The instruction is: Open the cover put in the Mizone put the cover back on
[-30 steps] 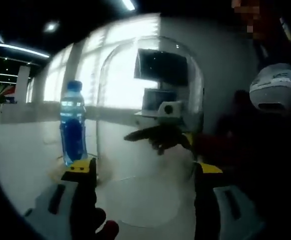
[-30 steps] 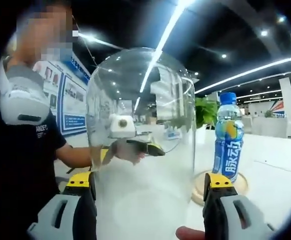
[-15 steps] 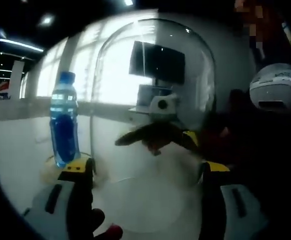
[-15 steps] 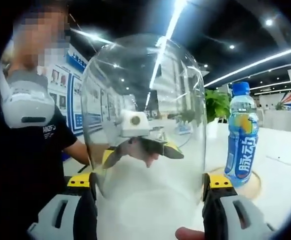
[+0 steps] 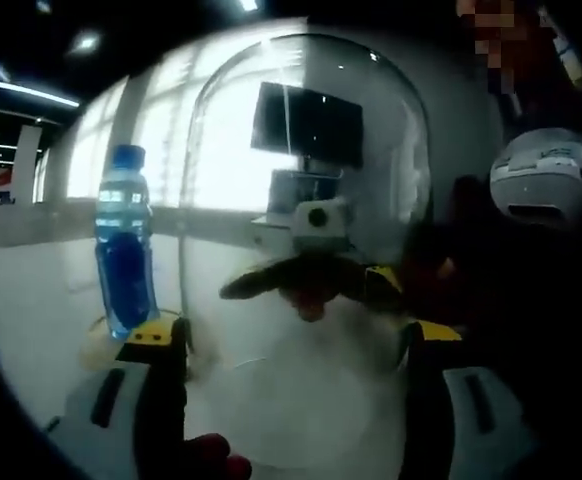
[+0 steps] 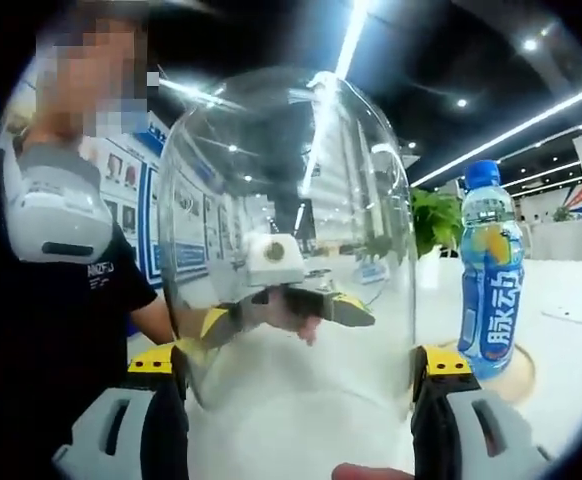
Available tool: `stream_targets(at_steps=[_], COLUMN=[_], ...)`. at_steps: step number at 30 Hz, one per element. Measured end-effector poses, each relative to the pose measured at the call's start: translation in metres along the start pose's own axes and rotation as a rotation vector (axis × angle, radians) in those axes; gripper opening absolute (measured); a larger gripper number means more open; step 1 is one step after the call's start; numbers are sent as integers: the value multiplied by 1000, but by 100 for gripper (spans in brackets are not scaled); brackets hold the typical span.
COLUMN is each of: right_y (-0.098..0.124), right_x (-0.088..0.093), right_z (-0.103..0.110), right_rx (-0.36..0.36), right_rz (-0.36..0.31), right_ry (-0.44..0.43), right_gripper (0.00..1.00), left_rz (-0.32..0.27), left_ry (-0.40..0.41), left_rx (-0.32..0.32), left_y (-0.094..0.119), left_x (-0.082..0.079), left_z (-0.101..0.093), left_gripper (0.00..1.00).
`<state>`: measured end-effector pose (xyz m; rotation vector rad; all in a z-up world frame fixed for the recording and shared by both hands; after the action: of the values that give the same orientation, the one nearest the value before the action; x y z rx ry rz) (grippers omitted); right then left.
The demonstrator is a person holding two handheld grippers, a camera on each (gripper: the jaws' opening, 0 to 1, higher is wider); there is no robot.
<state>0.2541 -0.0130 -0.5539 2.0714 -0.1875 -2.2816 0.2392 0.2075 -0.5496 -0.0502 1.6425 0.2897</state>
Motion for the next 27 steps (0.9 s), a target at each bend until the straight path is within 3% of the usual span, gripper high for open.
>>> stream_targets(at_steps=[2,5,14,27], right_y=[0,0,-2,-4], right_x=[0,1,3,-1], right_z=[-1,-1,-2,-1], right_rx=[1,-4,-10,-13], right_rz=[-7,-17,-38,11], right_ry=[0,-1,-12,18], right_gripper=[87,87,89,89], left_rz=[-47,-26,-37,-34], left_ry=[7,2,-2,-1], left_rx=[4,-4,-17,-6], left_y=[-1,-1,-1,-2], left_x=[3,1,3,3], left_z=[0,-1,-2,-1], left_gripper=[77,77,77,78])
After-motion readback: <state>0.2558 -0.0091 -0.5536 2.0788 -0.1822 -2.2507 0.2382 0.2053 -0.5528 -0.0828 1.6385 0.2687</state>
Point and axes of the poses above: the point that each gripper's makers call its tool centre point, and the gripper's own axes: y roughly backward along the fingers, z roughly to its left, x roughly out of its underside, the point moved 10 cm from there along y, roughly backward along the fingers, and after that the axes turned 8 degrees about z, right-handed, at the moved point
